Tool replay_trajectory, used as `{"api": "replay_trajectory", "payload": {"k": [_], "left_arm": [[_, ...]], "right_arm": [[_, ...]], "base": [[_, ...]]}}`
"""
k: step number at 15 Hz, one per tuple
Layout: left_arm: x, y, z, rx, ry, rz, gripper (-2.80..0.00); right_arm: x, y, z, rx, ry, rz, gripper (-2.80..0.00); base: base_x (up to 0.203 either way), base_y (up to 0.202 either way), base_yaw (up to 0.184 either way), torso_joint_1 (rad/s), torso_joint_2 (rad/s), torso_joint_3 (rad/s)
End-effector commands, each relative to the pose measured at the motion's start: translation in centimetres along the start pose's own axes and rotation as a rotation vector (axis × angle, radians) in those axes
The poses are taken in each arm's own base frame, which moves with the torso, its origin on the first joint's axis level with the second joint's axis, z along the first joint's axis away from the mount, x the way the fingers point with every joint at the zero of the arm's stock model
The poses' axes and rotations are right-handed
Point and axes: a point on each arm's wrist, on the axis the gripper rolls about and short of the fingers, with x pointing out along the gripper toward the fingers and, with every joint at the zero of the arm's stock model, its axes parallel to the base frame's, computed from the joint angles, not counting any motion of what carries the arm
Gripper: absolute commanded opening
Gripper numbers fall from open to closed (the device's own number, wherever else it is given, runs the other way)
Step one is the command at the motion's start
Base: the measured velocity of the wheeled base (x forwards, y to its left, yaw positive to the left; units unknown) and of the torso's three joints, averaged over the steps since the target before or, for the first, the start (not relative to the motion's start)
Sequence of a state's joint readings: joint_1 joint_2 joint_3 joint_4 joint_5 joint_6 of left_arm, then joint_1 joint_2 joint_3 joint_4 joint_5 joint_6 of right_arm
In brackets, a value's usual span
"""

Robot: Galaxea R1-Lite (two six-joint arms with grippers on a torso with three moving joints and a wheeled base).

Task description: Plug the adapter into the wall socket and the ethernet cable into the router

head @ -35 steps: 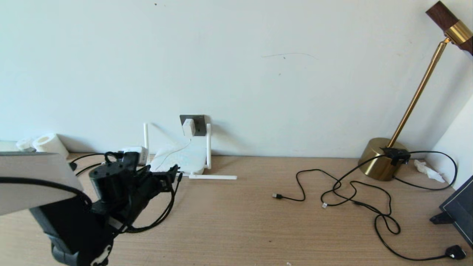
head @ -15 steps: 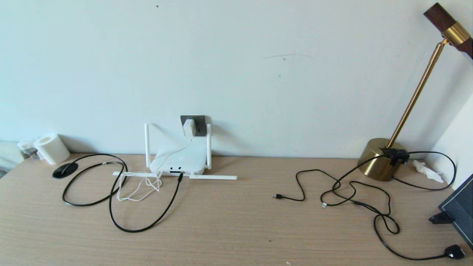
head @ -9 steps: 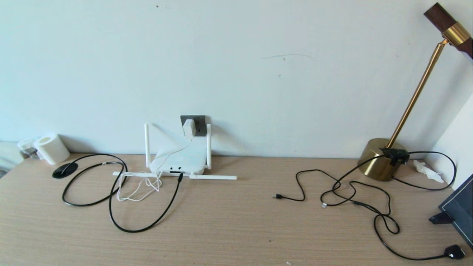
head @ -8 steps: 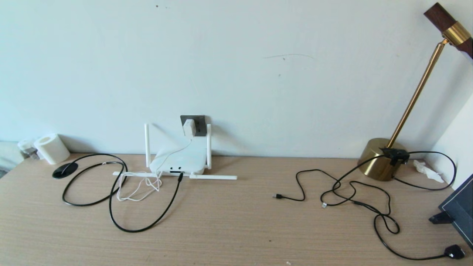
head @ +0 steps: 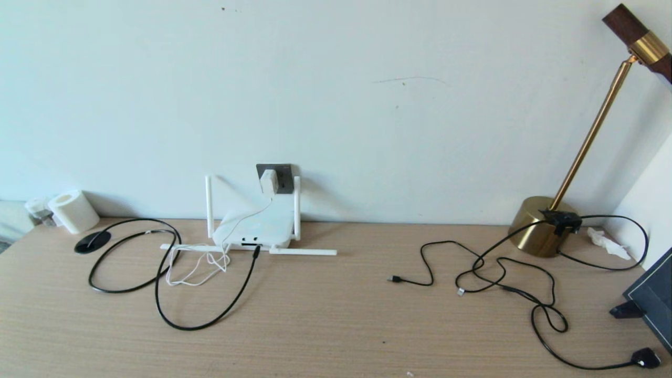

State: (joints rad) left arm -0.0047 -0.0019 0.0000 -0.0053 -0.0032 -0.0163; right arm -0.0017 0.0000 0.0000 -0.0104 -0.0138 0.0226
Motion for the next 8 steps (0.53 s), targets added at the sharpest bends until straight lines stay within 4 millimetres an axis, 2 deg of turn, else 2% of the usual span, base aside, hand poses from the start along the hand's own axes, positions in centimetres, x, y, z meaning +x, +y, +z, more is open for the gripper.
{"api": "replay_trajectory", "payload": {"k": [1,8], "left_arm": [[0.04,0.00,-0.03,-0.005,0.004,0.002,0.00],[0.04,0.00,-0.03,-0.007,0.004,0.002,0.00]], "right_arm": [[0.00,0.00,0.00,0.000,0.000,0.000,-2.80],[0.00,-0.03,0.00,0.011,-0.001,-0.012,-2.80]], "base": [[0.000,0.000,0.000,0.000,0.00,0.000],[0.000,0.000,0.000,0.000,0.00,0.000]]}}
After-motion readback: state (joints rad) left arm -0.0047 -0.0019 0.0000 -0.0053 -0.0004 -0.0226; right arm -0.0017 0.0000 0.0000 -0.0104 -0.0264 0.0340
